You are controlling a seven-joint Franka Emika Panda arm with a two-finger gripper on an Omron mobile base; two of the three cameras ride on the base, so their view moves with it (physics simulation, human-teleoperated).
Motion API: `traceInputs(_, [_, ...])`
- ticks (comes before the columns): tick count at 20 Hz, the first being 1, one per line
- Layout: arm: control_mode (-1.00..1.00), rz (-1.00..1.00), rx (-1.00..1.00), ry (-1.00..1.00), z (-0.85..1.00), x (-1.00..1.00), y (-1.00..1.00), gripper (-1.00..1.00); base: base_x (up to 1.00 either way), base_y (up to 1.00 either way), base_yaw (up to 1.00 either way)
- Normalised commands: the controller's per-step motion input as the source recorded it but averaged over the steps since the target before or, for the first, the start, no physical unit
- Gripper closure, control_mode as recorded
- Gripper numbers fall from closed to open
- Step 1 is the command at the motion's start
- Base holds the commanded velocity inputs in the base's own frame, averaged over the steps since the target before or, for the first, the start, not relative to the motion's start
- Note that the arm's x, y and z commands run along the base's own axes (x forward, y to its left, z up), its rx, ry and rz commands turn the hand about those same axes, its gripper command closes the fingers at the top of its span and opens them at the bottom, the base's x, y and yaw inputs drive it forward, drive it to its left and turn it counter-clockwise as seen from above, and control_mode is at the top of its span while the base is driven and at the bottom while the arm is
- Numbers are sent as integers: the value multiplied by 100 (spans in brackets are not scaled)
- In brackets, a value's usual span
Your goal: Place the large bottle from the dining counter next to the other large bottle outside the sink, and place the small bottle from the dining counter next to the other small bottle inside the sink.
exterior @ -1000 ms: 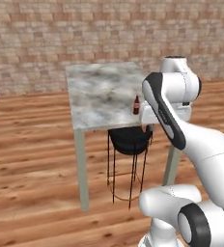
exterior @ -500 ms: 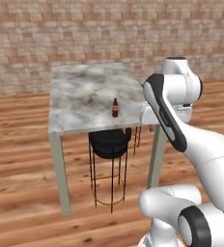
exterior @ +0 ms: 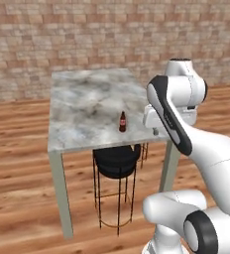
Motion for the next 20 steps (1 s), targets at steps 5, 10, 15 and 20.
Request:
traceInputs(5, [100,0,0,0,0,0,0,-100,30,37,0])
traceInputs(10, [100,0,0,0,0,0,0,-100,26,9,0])
traceInputs(15, [100,0,0,0,0,0,0,-100,89,0,0])
traceInputs(20, [100,0,0,0,0,0,0,-100,97,0,0])
